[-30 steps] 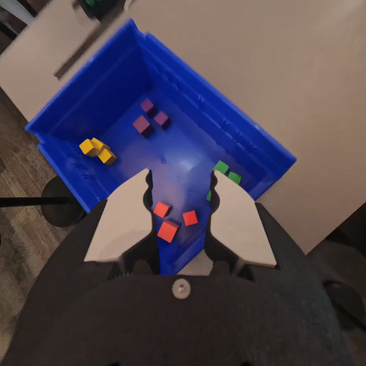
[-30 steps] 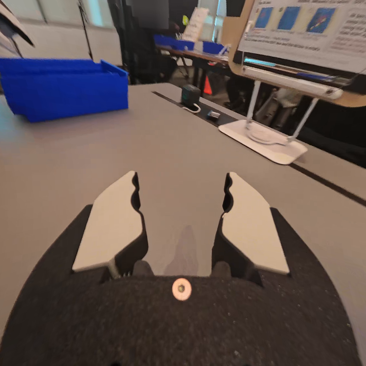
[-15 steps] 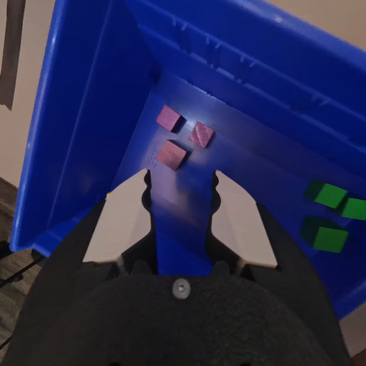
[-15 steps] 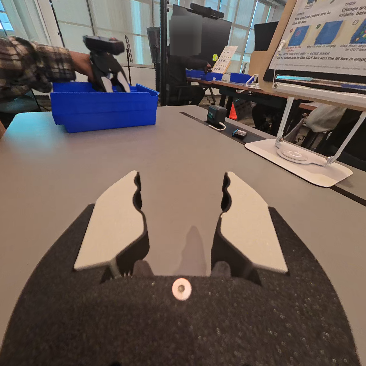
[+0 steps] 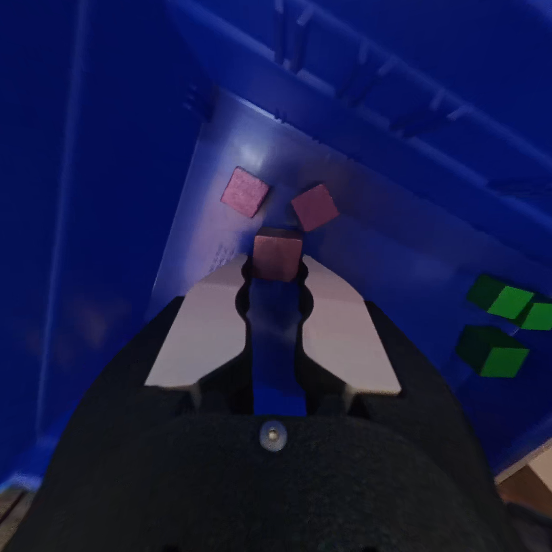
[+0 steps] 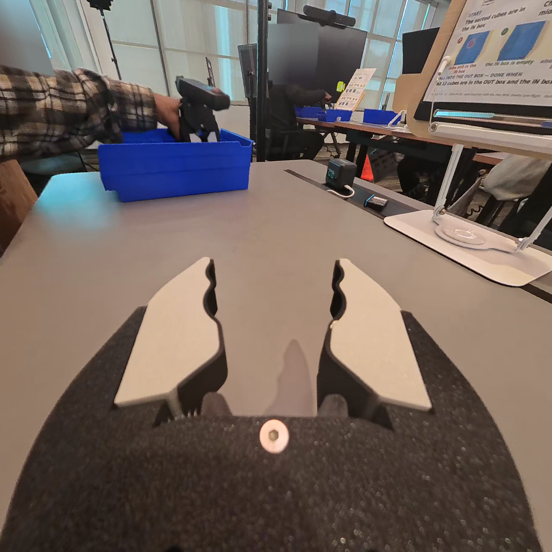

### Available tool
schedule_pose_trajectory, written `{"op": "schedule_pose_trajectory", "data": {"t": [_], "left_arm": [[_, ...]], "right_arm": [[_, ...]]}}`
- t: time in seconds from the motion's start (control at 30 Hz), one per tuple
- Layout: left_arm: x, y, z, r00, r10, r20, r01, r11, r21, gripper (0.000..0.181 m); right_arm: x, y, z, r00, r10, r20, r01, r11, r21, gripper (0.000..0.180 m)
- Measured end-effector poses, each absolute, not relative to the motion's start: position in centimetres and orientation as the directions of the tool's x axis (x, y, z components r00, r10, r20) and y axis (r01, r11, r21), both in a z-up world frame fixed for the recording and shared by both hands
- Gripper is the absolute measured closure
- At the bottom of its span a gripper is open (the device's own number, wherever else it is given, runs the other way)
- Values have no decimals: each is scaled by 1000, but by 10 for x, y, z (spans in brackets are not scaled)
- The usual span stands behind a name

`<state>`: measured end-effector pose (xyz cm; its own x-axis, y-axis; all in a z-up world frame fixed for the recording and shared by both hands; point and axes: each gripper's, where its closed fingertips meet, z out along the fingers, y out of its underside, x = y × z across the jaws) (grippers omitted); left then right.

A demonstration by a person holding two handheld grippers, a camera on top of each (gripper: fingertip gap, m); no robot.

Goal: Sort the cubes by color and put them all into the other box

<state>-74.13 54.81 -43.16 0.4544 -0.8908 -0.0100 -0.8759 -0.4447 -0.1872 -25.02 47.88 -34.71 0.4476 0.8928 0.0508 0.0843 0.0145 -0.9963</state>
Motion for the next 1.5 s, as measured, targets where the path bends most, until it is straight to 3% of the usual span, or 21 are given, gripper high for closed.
{"op": "schedule_pose_trajectory", "data": {"t": [0.07, 0.2, 0.3, 0.43, 0.5, 0.6, 0.7, 0.83, 1.0, 1.13, 1.27, 1.33, 1.43, 1.5], "left_arm": [[-745, 550, -410, 515, -855, -64, -836, -485, -256, 152], [-724, 549, -322, 650, -751, -112, -664, -491, -564, 152], [-666, 534, -243, 669, -727, -154, -518, -308, -798, 153], [-552, 498, -196, 598, -756, -265, -408, -2, -913, 153], [-491, 482, -197, 545, -780, -309, -329, 140, -934, 152], [-409, 462, -217, 415, -843, -342, -184, 290, -939, 152], [-353, 448, -242, 287, -896, -339, -50, 340, -939, 153], [-319, 437, -266, 192, -931, -309, 30, 321, -947, 152], [-316, 435, -283, 207, -908, -364, -52, 362, -931, 153], [-317, 435, -290, 208, -903, -375, -79, 366, -927, 153], [-315, 438, -295, 222, -902, -371, -119, 353, -928, 152], [-314, 440, -298, 234, -909, -343, -129, 321, -938, 134], [-312, 443, -301, 256, -916, -308, -145, 279, -949, 118], [-310, 445, -304, 263, -919, -292, -154, 259, -954, 116]], "right_arm": [[-250, 478, -347, 449, 892, 39, 76, 5, -997, 107], [-253, 476, -346, 438, 899, -34, 45, -59, -997, 105], [-258, 472, -342, 403, 907, -122, -4, -131, -991, 102], [-266, 461, -332, 294, 899, -324, -120, -301, -946, 100], [-270, 453, -312, 151, 850, -504, -255, -459, -851, 101], [-270, 446, -280, -133, 691, -711, -362, -701, -614, 111], [-275, 443, -270, -279, 507, -816, -304, -852, -425, 116], [-295, 436, -274, -289, 388, -875, -189, -919, -345, 121], [-326, 424, -280, -279, 360, -890, -58, -932, -359, 129], [-339, 423, -281, -303, 335, -892, -18, -938, -346, 151], [-334, 426, -282, -239, 397, -886, -31, -915, -402, 152], [-318, 428, -273, -203, 443, -873, -59, -896, -441, 152], [-268, 437, -258, -22, 546, -838, -84, -836, -543, 152], [-210, 451, -250, 236, 610, -756, -84, -763, -641, 152]]}}
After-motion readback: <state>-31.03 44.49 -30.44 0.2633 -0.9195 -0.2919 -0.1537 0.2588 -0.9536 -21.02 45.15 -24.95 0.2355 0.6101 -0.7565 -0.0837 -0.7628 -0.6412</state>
